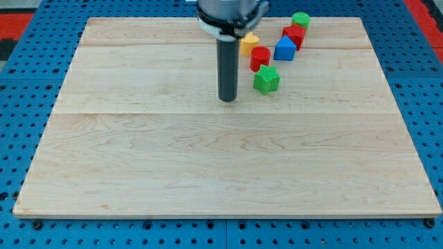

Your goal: Slide red circle into blue triangle

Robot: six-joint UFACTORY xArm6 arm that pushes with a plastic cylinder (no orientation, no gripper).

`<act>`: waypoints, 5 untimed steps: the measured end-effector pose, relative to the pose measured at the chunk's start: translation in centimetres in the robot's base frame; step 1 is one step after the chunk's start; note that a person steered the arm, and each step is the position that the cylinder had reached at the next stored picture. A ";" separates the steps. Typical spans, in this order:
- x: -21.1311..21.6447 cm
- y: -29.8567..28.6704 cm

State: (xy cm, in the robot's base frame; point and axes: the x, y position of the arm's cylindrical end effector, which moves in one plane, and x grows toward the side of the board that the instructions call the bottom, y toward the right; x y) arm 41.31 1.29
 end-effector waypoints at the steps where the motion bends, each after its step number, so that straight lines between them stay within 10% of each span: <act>1: -6.3 -0.9; 5: -9.1 5.0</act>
State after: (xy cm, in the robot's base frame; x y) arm 32.23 6.27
